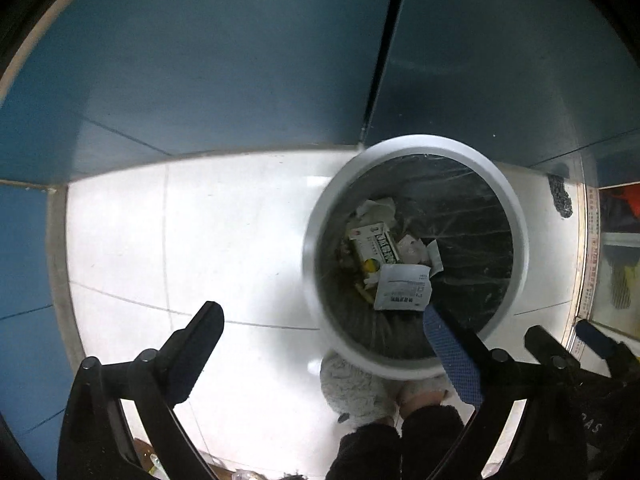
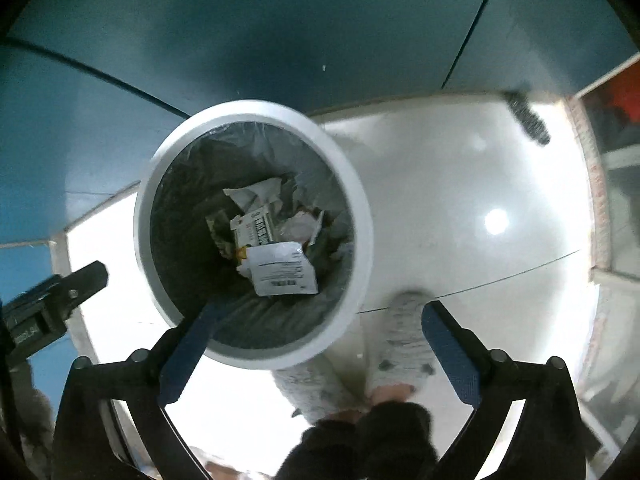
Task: Collect trash
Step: 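Lower both held items into the floor bin and open both tools, then raise both tools from the bin toward the counter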
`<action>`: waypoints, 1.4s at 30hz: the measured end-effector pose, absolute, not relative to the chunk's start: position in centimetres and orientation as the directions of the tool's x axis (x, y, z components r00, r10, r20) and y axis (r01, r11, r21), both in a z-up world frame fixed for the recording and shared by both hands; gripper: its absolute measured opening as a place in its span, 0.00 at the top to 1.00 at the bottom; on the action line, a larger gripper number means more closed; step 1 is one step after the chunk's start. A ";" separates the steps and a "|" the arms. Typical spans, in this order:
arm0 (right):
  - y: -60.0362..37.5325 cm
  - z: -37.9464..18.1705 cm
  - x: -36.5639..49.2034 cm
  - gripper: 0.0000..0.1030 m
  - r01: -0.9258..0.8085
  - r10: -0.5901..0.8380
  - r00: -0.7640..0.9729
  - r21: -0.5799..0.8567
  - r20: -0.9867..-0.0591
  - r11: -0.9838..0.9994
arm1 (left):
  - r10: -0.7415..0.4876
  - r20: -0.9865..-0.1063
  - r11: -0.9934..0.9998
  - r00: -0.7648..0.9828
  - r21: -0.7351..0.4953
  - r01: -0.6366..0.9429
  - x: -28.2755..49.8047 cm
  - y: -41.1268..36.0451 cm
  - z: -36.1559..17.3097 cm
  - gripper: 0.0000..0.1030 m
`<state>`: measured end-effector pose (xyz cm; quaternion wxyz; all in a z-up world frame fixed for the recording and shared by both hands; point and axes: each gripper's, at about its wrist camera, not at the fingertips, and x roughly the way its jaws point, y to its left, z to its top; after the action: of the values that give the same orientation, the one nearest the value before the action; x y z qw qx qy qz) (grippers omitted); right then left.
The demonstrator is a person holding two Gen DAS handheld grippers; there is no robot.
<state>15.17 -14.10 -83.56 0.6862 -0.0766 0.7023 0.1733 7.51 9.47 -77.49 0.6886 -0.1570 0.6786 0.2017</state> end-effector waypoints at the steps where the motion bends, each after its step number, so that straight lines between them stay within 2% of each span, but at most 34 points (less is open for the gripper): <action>1: -14.1 -82.9 15.0 0.00 -0.355 0.119 -0.037 0.125 -0.992 0.927 | 0.073 -0.997 0.869 -0.005 0.066 -0.490 7.4 9.4 -76.9 0.01; 9: -15.3 -73.5 13.3 0.00 -0.397 0.071 0.013 0.060 -0.997 0.916 | 0.104 -0.995 0.871 0.008 0.087 -0.484 4.8 7.2 -67.3 0.01; 20: -17.5 -52.6 9.9 0.00 -0.449 0.106 0.065 0.066 -0.992 0.891 | 0.104 -0.993 0.882 0.064 0.062 -0.468 1.2 3.5 -49.4 0.01; 28: -19.5 -39.0 7.6 0.00 -0.451 0.113 0.109 0.052 -0.988 0.891 | 0.104 -0.986 0.889 0.133 0.032 -0.457 -0.7 1.9 -38.8 0.01; 36: -20.7 -29.4 6.3 0.00 -0.457 0.167 0.124 0.093 -0.978 0.884 | 0.132 -0.968 0.896 0.214 0.024 -0.444 -2.2 1.5 -31.9 0.01; 42: -19.8 -25.8 6.2 0.00 -0.461 0.232 0.139 0.145 -0.963 0.876 | 0.185 -0.951 0.869 0.246 0.042 -0.492 -1.4 2.8 -28.7 0.01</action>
<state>6.22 -19.78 -25.77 0.7489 -0.0931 0.6140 0.2313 -1.38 2.84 -28.70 0.7780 -0.1338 0.5740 0.2176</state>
